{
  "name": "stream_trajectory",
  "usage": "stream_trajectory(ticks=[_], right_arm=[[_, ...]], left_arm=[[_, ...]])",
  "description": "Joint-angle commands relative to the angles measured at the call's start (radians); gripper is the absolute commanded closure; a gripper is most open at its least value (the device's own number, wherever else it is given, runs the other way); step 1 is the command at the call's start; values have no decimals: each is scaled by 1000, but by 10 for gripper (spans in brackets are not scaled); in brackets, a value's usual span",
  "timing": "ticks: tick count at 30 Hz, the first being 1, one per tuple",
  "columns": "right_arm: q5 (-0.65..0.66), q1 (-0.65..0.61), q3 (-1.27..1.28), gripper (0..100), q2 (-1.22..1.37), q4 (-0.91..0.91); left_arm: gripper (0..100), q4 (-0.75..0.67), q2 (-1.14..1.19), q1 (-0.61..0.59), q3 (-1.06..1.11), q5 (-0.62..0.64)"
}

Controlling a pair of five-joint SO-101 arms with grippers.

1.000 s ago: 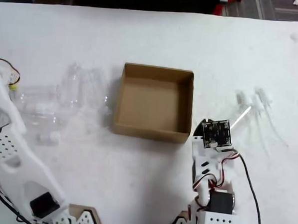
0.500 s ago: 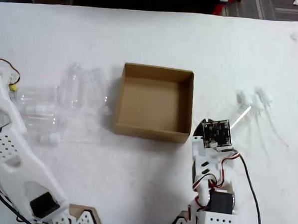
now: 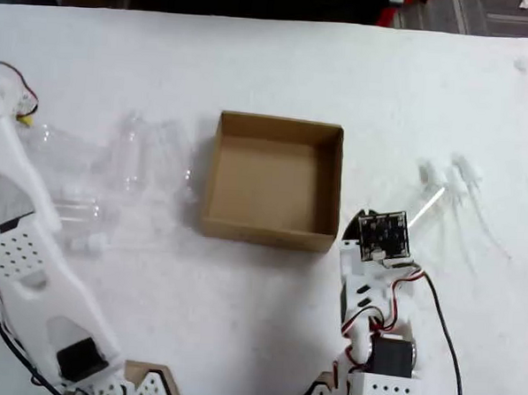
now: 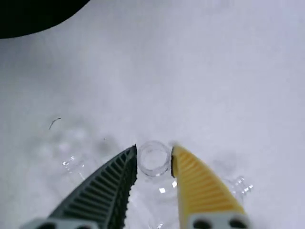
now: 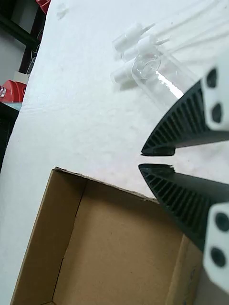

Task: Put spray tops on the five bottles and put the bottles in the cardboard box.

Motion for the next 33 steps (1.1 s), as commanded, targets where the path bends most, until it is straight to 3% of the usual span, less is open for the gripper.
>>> stream_trajectory(ticks=[1, 12, 33], right_arm=[[9, 2, 8, 977, -2, 5], [9, 2, 8, 977, -2, 5], [9, 2, 8, 977, -2, 5]], left_arm=[[898, 71, -82, 39, -212, -100], [899, 71, -71, 42, -229, -261], [895, 18, 77, 59, -218, -265]])
